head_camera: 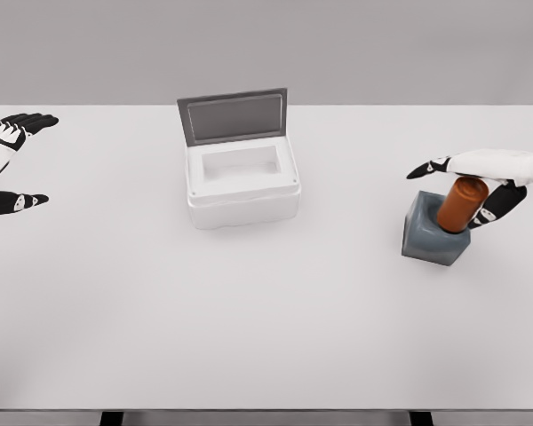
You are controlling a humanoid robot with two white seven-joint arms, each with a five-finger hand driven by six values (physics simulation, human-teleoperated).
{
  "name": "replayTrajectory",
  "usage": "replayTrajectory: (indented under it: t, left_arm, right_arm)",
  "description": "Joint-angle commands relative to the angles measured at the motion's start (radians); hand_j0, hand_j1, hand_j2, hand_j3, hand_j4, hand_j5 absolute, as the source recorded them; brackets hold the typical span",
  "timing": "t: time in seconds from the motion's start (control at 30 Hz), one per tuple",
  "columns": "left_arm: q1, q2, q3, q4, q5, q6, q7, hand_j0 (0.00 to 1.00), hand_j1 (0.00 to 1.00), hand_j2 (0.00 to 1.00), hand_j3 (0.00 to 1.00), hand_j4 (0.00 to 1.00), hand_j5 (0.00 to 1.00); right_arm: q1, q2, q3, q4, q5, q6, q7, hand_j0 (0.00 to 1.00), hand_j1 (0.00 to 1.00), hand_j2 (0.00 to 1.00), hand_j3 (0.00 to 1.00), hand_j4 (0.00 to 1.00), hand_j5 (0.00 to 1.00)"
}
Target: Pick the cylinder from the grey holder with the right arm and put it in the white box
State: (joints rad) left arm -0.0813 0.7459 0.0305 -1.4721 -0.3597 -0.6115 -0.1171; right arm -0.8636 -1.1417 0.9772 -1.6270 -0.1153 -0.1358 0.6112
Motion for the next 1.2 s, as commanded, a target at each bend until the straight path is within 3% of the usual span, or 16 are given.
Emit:
replayTrajectory:
  t: [0.0, 0.13, 0.27, 0.37, 0.7, 1.17]
  left_arm:
    - [0.000, 0.001, 0.000, -0.001, 0.007, 0.001, 0.001, 1.00, 1.00, 1.00, 1.00, 1.00, 1.00]
    - [0.000, 0.001, 0.000, -0.001, 0.007, 0.001, 0.001, 1.00, 1.00, 1.00, 1.00, 1.00, 1.00]
    - [0.000, 0.001, 0.000, -0.001, 0.007, 0.001, 0.001, 1.00, 1.00, 1.00, 1.00, 1.00, 1.00]
    - [0.000, 0.000, 0.000, -0.001, 0.007, 0.001, 0.001, 1.00, 1.00, 1.00, 1.00, 1.00, 1.00]
    - [0.002, 0.000, 0.000, -0.001, 0.007, 0.001, 0.001, 1.00, 1.00, 1.00, 1.00, 1.00, 1.00]
    - [0.002, 0.000, 0.000, -0.001, 0.005, 0.001, 0.001, 1.00, 1.00, 1.00, 1.00, 1.00, 1.00]
  right_arm:
    - [0.000, -0.001, -0.003, -0.017, -0.001, -0.001, 0.000, 0.69, 0.69, 0.69, 0.69, 0.69, 0.69]
    - [0.002, -0.006, -0.005, -0.057, -0.001, -0.002, 0.000, 0.40, 0.40, 0.40, 0.40, 0.40, 0.40]
    - [-0.002, -0.015, -0.008, -0.063, -0.001, -0.033, 0.000, 0.32, 0.32, 0.32, 0.32, 0.32, 0.32]
    - [-0.003, -0.015, -0.008, -0.062, -0.001, -0.079, 0.000, 0.32, 0.32, 0.32, 0.32, 0.32, 0.32]
    - [-0.008, 0.003, -0.072, -0.054, 0.028, -0.119, 0.000, 0.22, 0.22, 0.22, 0.22, 0.22, 0.22]
    - [-0.044, 0.359, -0.124, 0.070, 0.186, -0.119, 0.000, 0.22, 0.22, 0.22, 0.22, 0.22, 0.22]
